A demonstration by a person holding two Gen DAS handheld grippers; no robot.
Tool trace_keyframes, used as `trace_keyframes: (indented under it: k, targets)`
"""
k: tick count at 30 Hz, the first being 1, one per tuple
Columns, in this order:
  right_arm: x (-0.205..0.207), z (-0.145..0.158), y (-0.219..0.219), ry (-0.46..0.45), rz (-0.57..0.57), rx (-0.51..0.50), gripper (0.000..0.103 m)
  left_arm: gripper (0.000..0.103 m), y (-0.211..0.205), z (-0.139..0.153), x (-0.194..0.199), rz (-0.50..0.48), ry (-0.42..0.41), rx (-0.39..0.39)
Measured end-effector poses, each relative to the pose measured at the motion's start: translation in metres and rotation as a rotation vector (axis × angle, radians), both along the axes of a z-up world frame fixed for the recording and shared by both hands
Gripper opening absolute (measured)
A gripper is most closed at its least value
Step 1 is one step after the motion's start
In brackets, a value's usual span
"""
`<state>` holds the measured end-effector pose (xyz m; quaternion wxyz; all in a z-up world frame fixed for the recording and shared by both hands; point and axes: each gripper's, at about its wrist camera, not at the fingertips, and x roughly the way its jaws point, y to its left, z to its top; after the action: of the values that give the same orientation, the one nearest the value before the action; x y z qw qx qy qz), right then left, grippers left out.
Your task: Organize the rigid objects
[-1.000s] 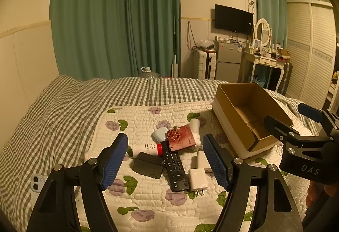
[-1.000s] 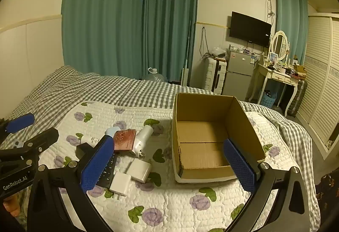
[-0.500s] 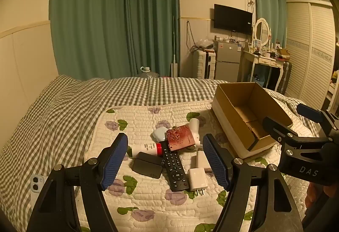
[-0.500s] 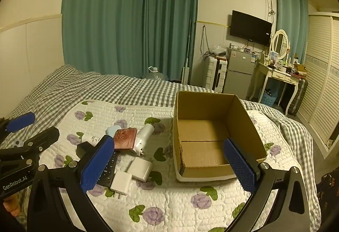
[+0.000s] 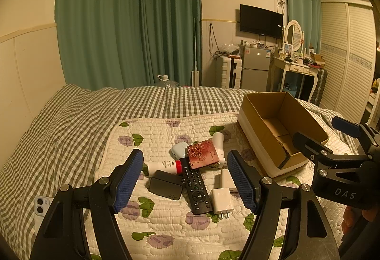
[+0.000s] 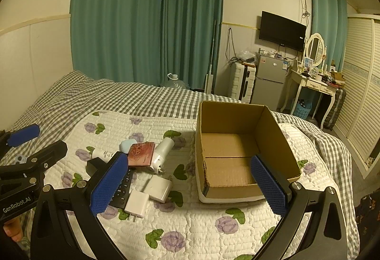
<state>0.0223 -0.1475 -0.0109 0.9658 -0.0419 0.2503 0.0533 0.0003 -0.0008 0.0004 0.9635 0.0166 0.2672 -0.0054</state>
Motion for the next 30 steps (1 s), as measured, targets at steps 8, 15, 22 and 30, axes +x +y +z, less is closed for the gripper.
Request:
trace_keyframes:
  k: [8, 15, 22, 30]
  targets:
    - [0.0022, 0.0015, 0.0002, 0.003, 0.0, -0.001, 0.103, 0.076, 0.0, 0.0, 0.0, 0.001, 0.0, 0.0]
    - [0.0036, 0.0012, 0.0013, 0.006, -0.001, -0.001, 0.103, 0.076, 0.0, 0.0, 0.0001, 0.0, 0.0, 0.001]
    - [0.0038, 0.001, 0.001, 0.009, -0.001, -0.001, 0.103, 0.076, -0.0009, -0.0004, 0.0023, 0.0, 0.0, 0.0]
    - [0.0039, 0.001, 0.0013, 0.012, -0.001, 0.001, 0.103, 0.076, -0.0007, -0.0002, 0.002, 0.001, -0.001, 0.0]
